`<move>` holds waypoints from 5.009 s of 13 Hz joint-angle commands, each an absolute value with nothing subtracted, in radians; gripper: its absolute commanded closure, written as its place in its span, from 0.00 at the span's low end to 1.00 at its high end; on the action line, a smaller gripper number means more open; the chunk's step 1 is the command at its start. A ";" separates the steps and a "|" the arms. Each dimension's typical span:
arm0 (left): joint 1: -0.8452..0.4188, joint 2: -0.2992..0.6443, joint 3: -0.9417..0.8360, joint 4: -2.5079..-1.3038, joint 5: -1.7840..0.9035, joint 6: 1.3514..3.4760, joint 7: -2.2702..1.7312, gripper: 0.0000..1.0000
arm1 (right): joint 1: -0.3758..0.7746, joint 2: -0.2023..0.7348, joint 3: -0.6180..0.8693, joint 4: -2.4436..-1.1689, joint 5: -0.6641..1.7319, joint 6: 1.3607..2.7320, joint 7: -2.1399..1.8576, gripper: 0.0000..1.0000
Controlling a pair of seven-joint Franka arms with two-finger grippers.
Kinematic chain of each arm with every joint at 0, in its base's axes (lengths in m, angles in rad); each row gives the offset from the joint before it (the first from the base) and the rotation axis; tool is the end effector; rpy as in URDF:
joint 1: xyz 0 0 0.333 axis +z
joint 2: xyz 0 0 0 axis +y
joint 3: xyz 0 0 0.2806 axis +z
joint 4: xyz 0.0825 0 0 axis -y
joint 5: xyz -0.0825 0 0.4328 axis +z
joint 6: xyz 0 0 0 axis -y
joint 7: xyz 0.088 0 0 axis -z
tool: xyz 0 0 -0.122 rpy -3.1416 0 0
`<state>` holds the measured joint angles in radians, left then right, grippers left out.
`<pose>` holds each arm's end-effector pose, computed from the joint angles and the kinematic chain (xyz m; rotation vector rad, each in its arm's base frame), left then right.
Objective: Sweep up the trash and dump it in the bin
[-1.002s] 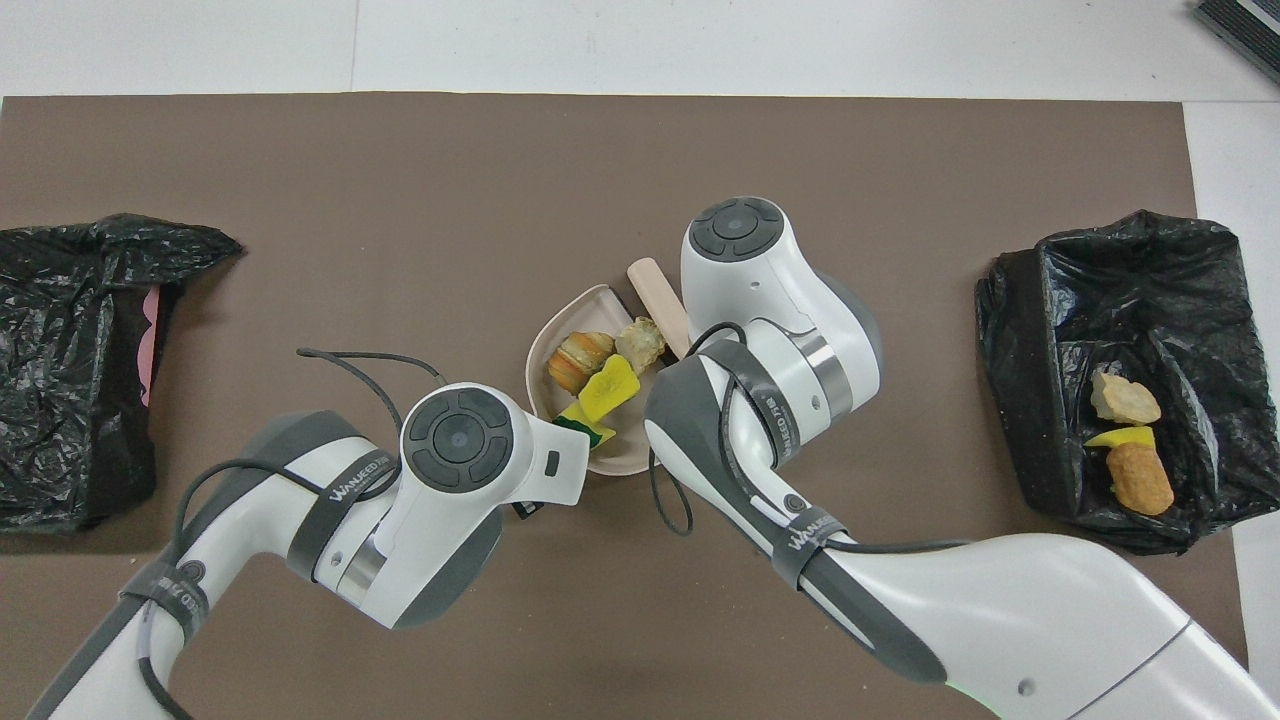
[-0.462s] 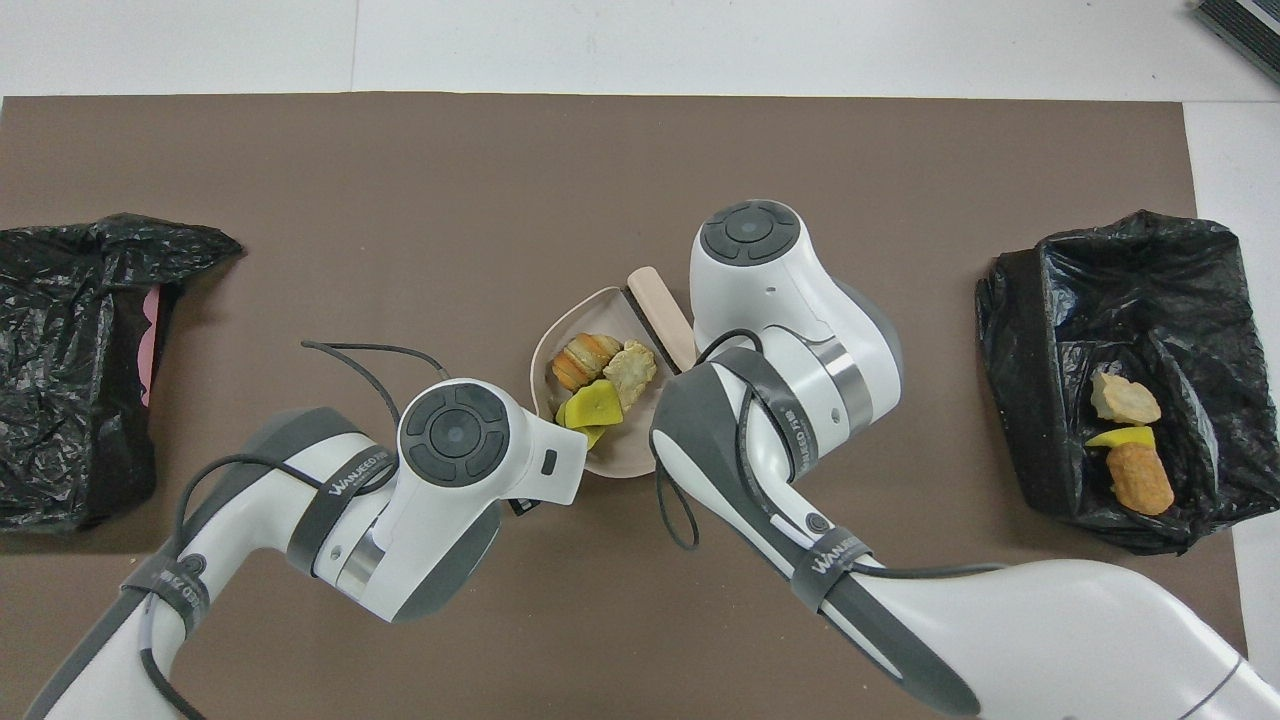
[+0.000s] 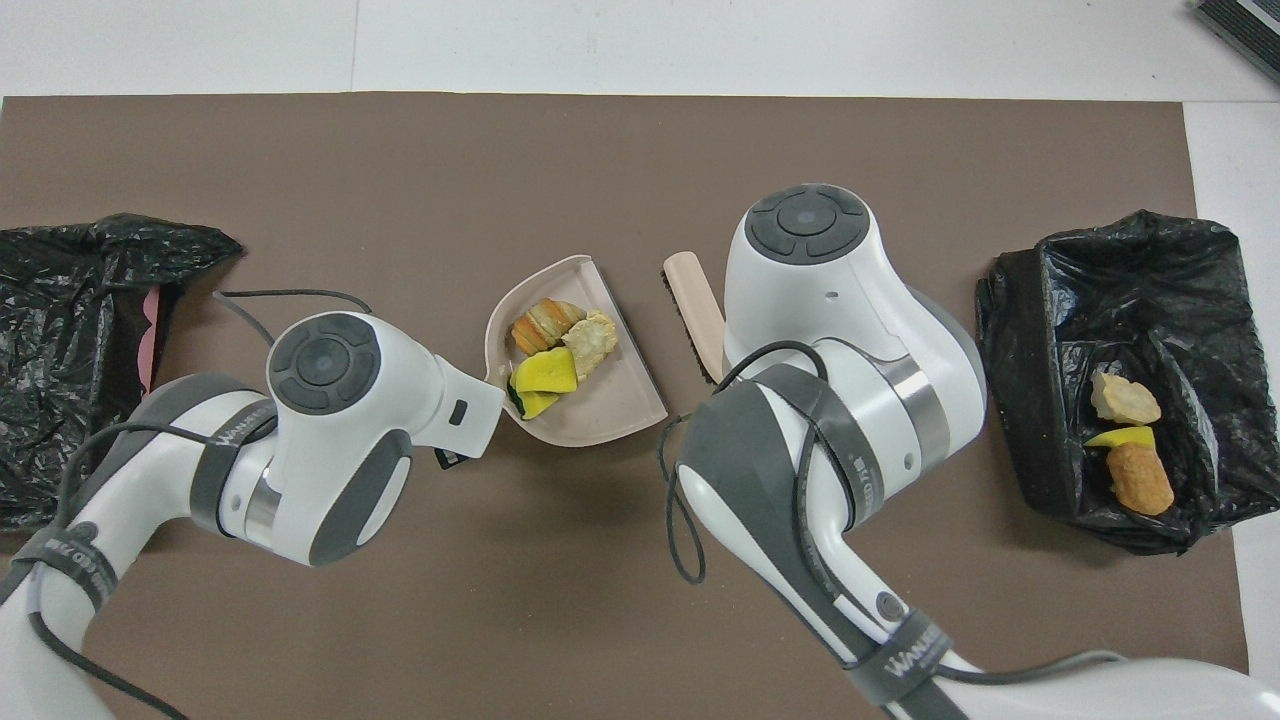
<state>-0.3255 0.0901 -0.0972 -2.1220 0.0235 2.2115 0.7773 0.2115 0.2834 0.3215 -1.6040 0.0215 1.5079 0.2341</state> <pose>0.5398 -0.2418 0.2904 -2.5725 1.7859 0.0030 0.5478 0.3122 0.3858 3.0179 0.4571 -0.5871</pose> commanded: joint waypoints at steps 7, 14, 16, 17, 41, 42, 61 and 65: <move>-0.082 0.080 -0.095 -1.959 -0.002 2.007 1.195 1.00 | 0.448 0.118 0.328 -1.851 0.209 1.686 0.668 1.00; 0.164 0.095 -0.094 -1.790 -0.046 1.849 1.564 1.00 | 0.607 0.143 0.328 -1.974 0.235 1.883 0.877 1.00; 0.222 0.110 -0.094 -1.741 -0.046 1.809 1.636 1.00 | 0.626 0.153 0.328 -1.991 0.235 1.934 0.893 1.00; 0.248 0.126 -0.094 -1.711 -0.045 1.787 1.666 1.00 | 0.638 0.155 0.328 -2.008 0.235 1.945 0.897 1.00; 0.505 0.083 -0.091 -1.801 0.917 2.128 1.661 1.00 | 0.627 0.106 0.321 -2.151 0.241 1.957 0.856 0.34; 0.506 0.069 -0.091 -1.799 0.954 2.143 1.663 1.00 | 0.611 0.126 0.321 -2.119 0.239 1.959 0.856 0.32; 0.253 -0.083 -0.104 -1.822 0.482 1.772 1.114 1.00 | -0.050 0.000 0.314 -1.845 -0.018 1.932 0.510 0.00; 0.123 -0.103 -0.104 -1.839 0.304 1.680 0.786 1.00 | -0.084 -0.009 0.282 -1.596 -0.020 1.582 0.430 0.00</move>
